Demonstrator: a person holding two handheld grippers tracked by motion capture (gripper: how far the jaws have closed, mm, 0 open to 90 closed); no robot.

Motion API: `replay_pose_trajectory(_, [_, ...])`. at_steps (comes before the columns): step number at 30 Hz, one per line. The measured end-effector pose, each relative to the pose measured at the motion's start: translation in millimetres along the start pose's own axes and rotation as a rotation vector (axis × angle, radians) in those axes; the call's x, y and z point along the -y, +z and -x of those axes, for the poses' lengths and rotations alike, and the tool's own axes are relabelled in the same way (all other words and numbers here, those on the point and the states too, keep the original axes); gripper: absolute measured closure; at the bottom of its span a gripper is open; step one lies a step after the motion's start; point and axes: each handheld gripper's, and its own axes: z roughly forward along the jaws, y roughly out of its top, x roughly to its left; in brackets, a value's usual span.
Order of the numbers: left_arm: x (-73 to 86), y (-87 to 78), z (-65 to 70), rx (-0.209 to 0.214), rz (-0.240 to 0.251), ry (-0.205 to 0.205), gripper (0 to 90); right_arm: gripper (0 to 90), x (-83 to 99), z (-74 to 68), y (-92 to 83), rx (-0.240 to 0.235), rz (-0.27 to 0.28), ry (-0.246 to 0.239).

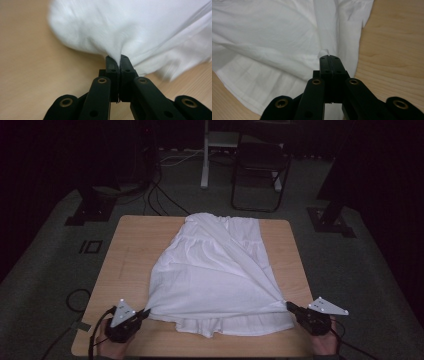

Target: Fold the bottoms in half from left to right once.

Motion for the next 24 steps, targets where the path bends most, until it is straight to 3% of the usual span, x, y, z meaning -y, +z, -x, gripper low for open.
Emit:
replay_pose_trajectory(2, [-6.5,-10.9,3.2,0.01,0.019,0.023,88.5,90.0,0.7,-3.9,-7.4,-0.001,0.01,-0.006])
replay_pose_trajectory(5, [-7.8,-10.2,8.7,0.049,-0.001,0.051,87.8,90.0,12.5,-8.0,-5.7,0.042,-0.069,-0.041])
replay_pose_trajectory(7, [-5.4,-2.4,10.3,0.06,-0.026,0.059,85.0,89.9,23.9,-5.4,2.6,0.046,-0.122,-0.032])
replay_pose_trajectory(11, [-3.9,8.5,8.3,0.084,-0.051,0.042,63.6,88.4,32.5,-2.1,21.5,0.02,-0.228,-0.034])
replay_pose_trajectory(12, [-4.2,9.9,7.0,0.083,-0.058,0.04,59.1,82.5,31.4,-2.2,23.3,0.024,-0.24,-0.041])
replay_pose_trajectory(14, [-5.2,10.9,3.4,0.089,-0.054,0.022,54.4,64.5,27.5,-1.9,22.9,0.033,-0.243,-0.042])
replay_pose_trajectory(16, [-7.3,9.9,-0.5,0.099,-0.043,0.004,49.9,54.6,22.3,-1.7,18.3,0.024,-0.211,-0.032])
replay_pose_trajectory(20, [-14.7,12.6,-8.3,0.085,-0.027,-0.004,45.5,46.0,5.2,-0.9,12.9,0.017,-0.143,-0.029])
replay_pose_trajectory(24, [-22.8,29.2,-24.2,0.064,-0.032,-0.027,43.2,44.1,-18.0,-1.2,27.0,0.001,-0.101,-0.037])
